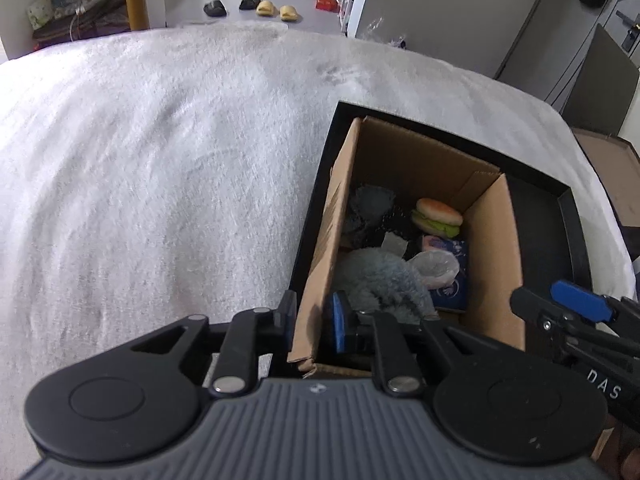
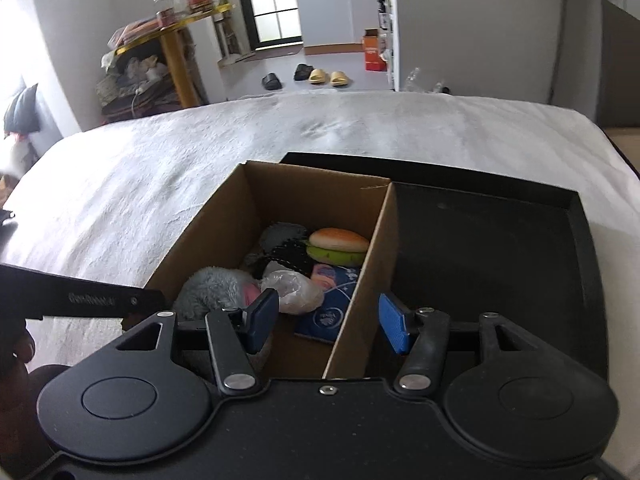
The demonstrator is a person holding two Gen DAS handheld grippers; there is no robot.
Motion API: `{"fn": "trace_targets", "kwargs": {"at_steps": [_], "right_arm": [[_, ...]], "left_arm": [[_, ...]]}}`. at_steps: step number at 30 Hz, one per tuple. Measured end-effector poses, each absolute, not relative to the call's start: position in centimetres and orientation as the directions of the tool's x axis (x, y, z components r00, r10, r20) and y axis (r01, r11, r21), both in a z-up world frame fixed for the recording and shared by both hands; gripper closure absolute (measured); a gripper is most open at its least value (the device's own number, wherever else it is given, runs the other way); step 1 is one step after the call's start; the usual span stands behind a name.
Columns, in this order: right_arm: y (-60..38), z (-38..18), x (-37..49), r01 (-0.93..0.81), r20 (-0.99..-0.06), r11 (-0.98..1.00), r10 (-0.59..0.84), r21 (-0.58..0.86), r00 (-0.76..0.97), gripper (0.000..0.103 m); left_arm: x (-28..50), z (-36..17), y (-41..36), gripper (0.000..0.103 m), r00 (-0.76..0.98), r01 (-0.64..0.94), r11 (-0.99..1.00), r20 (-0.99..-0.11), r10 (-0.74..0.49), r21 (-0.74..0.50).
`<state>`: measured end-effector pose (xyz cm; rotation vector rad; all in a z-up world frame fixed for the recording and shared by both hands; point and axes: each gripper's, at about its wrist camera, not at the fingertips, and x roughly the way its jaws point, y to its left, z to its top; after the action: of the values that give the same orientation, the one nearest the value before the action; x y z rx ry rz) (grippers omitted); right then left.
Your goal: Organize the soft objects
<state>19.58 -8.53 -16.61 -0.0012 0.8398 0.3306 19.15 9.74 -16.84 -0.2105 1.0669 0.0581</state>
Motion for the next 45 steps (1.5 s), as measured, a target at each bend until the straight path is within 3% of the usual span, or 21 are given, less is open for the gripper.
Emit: {"fn": "trace_targets", "kwargs": {"at_steps": [8,14,24,34,45], "right_arm": [[-10.2,-14.6,18.5,-0.259,-0.702,0.955,0.283,0.144,0.653,0.046],[-12.0,-12.5,17.0,-0.226,-0.655,0.956,0.292,0.186,0.697,0.034],[-14.6,-9.8,14.6,-0.180,-0.603,0.964,0.263,0.195,0.753,0.021],[-16.3,-8.6,12.8,-0.144,-0.586,0.967,0.244,0.212,0.773,0.000],[-18.3,-7.3,10.8,-0.110,-0.575,0.966,0.230,0.235,0.786,0.000]], "left_arm": [[18.1,-14.1,8.5,0.068,0.522,-0.128,0.987,-0.853,-0.017,-0.098],[16.7,-11.4,7.6,0.056,0.566,-0.117,0.986,-0.824,-0.030,-0.116],[13.7,-8.3,5.4,0.047,0.607,-0.068,0.990,-0.793,-0.055,-0.120],[11.4,-6.0,4.3,0.018,0.635,-0.017,0.990,-0.766,-0.097,-0.140],[9.3,-3.8,3.3,0.012,0.684,-0.012,0.996,-0.727,-0.057,-0.089]]}}
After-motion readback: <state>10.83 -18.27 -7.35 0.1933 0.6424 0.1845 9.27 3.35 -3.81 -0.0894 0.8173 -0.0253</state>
